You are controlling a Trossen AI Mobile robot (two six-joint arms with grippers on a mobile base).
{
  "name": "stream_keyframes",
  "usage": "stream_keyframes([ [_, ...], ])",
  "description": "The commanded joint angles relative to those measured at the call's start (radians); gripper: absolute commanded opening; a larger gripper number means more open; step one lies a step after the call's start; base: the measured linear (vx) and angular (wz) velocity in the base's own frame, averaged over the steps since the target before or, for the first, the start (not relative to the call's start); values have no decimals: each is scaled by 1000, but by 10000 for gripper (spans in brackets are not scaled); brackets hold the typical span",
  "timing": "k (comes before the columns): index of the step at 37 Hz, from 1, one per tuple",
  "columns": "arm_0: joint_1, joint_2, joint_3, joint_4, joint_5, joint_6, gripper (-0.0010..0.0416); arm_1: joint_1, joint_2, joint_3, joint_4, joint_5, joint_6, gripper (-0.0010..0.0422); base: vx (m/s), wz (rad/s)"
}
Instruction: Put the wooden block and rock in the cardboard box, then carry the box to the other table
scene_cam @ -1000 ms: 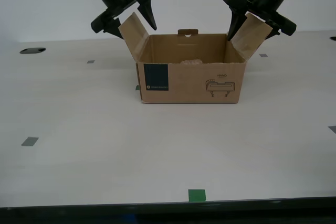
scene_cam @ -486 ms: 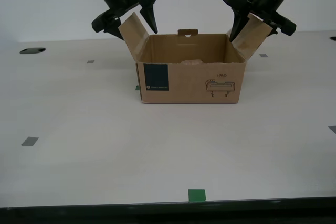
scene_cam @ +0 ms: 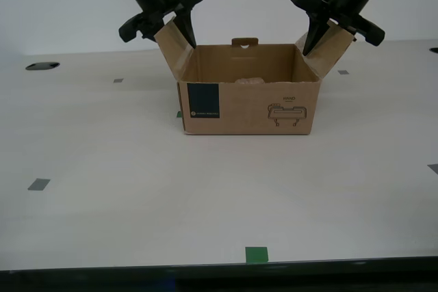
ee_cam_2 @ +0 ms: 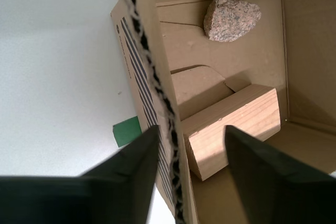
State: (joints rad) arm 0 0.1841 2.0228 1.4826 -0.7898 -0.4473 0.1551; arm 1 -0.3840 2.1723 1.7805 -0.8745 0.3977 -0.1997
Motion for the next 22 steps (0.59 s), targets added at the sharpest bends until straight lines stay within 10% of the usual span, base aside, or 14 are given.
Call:
stream_keyframes([
  [1, 0, 0, 1, 3, -4, 1, 101, -1, 0, 0, -3, 0, -3, 85, 0, 0],
  [7, 1, 0, 1, 2, -4, 2, 96, -1, 0, 0, -2, -1, -11, -3, 0, 0],
  [14, 1, 0, 1, 2, -4, 0, -9, -1, 0, 0, -3, -1, -18, -5, 0, 0],
  [22, 1, 0, 1, 0, -4, -1, 1, -1, 0, 0, -3, -19, -22, -1, 0, 0],
])
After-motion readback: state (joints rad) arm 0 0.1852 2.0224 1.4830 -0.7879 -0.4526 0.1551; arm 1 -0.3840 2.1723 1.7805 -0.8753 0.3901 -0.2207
